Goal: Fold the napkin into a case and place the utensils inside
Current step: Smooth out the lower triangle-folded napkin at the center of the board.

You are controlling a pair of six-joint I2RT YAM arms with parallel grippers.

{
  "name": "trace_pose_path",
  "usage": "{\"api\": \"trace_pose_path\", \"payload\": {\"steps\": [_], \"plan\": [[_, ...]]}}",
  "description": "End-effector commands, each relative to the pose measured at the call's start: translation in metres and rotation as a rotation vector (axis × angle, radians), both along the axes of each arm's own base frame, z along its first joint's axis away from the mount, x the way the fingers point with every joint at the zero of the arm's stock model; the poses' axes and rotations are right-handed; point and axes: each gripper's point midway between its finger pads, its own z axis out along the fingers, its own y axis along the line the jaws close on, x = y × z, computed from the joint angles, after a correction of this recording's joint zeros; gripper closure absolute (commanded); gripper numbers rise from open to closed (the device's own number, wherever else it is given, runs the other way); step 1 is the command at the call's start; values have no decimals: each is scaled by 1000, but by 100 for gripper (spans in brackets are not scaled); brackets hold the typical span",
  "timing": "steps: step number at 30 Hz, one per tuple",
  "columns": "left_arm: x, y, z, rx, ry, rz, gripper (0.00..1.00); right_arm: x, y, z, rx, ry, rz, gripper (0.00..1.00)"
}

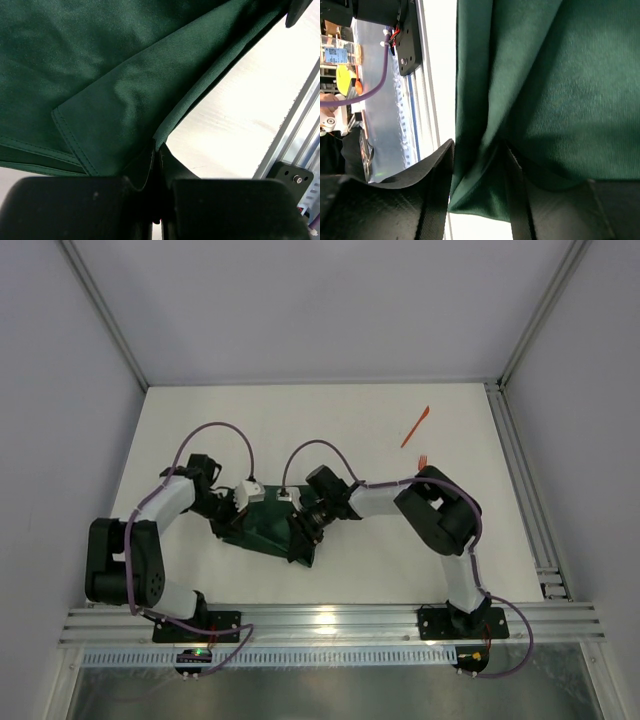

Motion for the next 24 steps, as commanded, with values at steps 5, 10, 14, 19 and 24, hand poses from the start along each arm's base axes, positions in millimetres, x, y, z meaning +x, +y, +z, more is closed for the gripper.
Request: {"api": "trace_pose_path", "payload": {"steps": [5,10,14,19,24], "plan": [[-1,-4,12,-73,5,1,100,23,-5,61,126,-90,-83,49],[-4,-6,15,-93,16,4,100,55,-10,75,113,-133,-201,48],[-6,-8,17,-107,22,4,100,87,-5,74,109,-153,-340,59],[-6,-9,27,-120,-7,5,100,119,3,43,2,-119,-486,85],[-3,-15,38,-168,-13,15,100,126,-3,3,-143,-34,-576,92]]}}
